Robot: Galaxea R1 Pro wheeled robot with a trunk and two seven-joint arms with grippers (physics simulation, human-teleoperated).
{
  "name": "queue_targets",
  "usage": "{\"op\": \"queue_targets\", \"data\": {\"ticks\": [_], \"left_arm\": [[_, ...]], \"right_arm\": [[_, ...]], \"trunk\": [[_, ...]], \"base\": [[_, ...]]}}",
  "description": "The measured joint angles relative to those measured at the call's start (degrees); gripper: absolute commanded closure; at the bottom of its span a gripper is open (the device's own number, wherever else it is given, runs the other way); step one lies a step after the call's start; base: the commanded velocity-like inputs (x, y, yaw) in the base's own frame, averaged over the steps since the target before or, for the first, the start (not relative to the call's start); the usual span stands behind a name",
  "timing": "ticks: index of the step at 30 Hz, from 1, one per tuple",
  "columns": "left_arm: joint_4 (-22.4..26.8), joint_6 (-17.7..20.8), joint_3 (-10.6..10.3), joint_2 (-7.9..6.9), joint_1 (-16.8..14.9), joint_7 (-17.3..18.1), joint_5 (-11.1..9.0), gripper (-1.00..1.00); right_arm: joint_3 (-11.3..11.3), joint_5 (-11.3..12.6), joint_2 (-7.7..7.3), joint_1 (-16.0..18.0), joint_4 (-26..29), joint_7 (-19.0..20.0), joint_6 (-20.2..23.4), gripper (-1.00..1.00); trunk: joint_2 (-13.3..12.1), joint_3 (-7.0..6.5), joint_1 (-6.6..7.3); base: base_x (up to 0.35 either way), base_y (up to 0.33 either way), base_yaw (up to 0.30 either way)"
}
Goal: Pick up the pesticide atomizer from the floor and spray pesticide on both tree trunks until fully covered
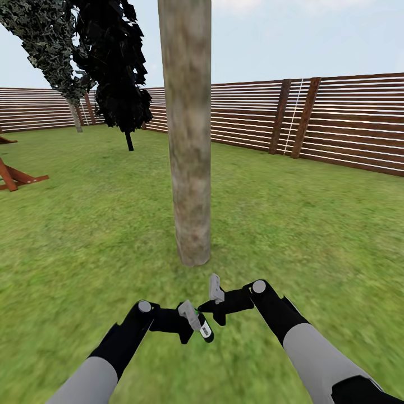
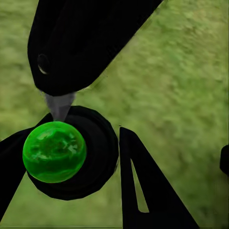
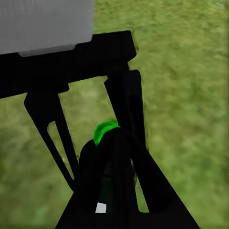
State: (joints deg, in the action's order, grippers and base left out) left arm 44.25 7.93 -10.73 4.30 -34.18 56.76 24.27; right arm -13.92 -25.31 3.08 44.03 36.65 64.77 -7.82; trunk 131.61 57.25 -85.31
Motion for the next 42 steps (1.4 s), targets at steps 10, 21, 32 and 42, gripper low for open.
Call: {"op": "queue_targets", "data": {"ticks": [10, 21, 32, 42], "left_arm": [[-10.06, 0.3, -0.01, -8.47, -3.52, -1.66, 5.73, 1.0], [-12.83, -1.69, 3.98, -20.56, -3.3, -2.8, 6.82, 1.0], [-18.08, -3.48, 17.53, -18.49, -3.25, -29.66, -9.29, 1.0], [-25.16, -3.5, 17.4, -9.8, -2.97, -47.41, -18.53, 1.0]], "right_arm": [[-0.05, 0.0, 0.0, 0.0, 0.18, 0.0, 0.0, 1.0], [0.32, 0.19, -0.41, -0.08, -0.36, -0.49, -0.04, -1.0], [20.07, 9.17, -4.57, -3.03, -25.35, -38.12, -11.42, -1.0], [23.81, 21.76, -10.04, -22.89, -28.57, -68.81, -44.97, -1.0]], "trunk": [[0.0, 0.0, 0.0], [0.0, 0.0, 0.0], [0.0, 0.01, 0.0], [0.0, 0.0, 0.0]], "base": [[0.0, 0.0, 0.0], [0.0, 0.0, 0.0], [0.0, 0.0, 0.0], [0.0, 0.0, 0.0]]}}
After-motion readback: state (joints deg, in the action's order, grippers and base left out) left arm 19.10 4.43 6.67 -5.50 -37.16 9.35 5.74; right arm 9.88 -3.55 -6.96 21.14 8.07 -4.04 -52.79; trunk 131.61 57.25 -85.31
